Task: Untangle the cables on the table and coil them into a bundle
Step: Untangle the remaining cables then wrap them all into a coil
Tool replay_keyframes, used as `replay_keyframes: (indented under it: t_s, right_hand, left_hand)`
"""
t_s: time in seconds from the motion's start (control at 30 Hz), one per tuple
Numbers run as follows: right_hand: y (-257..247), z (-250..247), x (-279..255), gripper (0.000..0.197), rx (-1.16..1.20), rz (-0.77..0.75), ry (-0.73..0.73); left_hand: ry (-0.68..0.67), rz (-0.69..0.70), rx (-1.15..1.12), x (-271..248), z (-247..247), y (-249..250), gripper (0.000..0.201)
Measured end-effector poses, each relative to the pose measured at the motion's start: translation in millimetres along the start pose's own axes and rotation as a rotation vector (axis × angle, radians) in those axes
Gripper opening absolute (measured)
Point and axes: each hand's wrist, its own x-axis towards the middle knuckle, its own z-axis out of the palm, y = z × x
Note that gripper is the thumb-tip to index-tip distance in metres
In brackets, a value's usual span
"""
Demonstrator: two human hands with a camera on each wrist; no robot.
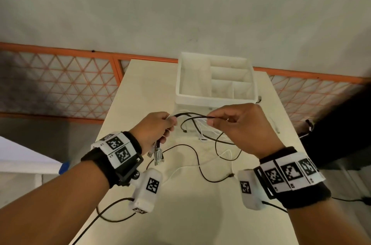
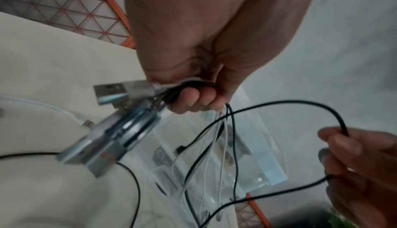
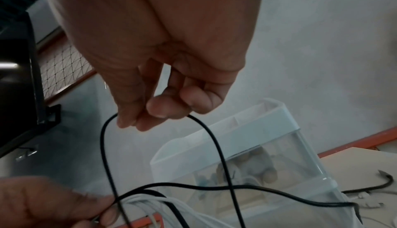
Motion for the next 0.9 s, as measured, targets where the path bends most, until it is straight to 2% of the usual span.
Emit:
replay_keyframes:
  t_s: [0.17, 0.27, 0.37, 0.43, 0.53, 0.6, 0.63, 0.73, 0.8, 0.83, 0.9]
  right_hand:
    - [-18.0, 0.3, 4.1, 0.004, -0.01, -0.054, 0.057]
    - [-17.7, -7.2, 9.7, 0.003, 0.019, -0.053, 0.175]
    - [3.4, -16.5, 13.3, 0.004, -0.109, -0.027, 0.272]
    - [39.6, -17.9, 12.1, 0.011, -0.279, 0.115, 0.252]
    - [112.0, -11.4, -1.1, 0.035, -0.553, 0.531, 0.013]
    - [123.6, -13.5, -5.9, 0.042, -0.438, 0.665, -0.028]
    - [117.5, -17.7, -1.7, 0.04, -0.35, 0.626, -0.006]
    - [78.2, -42.6, 17.5, 0.029, 0.053, 0.276, 0.21]
    - [51.9, -61.5, 25.3, 0.026, 0.231, 0.081, 0.37]
    - [51.6, -68.1, 28.6, 0.019, 0.249, 0.052, 0.432]
    - [71.0, -74.1, 29.5, 0.03, 0.19, 0.175, 0.453]
  left_hand:
    - [-0.068, 0.089, -0.052, -3.4, 16.8, 10.0, 0.021]
    - [-0.044, 0.092, -0.138, -5.9, 25.4, 11.7, 0.024]
    - [-0.05, 0.087, -0.269, -9.8, 23.0, 18.2, 0.023]
    - [-0.06, 0.118, -0.29, -13.4, 16.8, 27.3, 0.022]
    - [-0.086, 0.185, -0.242, -17.8, 8.0, 35.4, 0.019]
    - [-0.096, 0.191, -0.1, -18.6, 7.2, 31.5, 0.016]
    - [-0.09, 0.166, -0.024, -17.6, 8.5, 27.0, 0.017]
    - [-0.025, 0.057, 0.171, -11.0, 15.1, 8.0, 0.023]
    - [0.031, 0.002, 0.209, -7.7, 18.3, -1.4, 0.03]
    - [0.056, -0.009, 0.196, -7.4, 18.9, -3.6, 0.031]
    - [0.107, 0.011, 0.134, -8.6, 18.7, -3.1, 0.035]
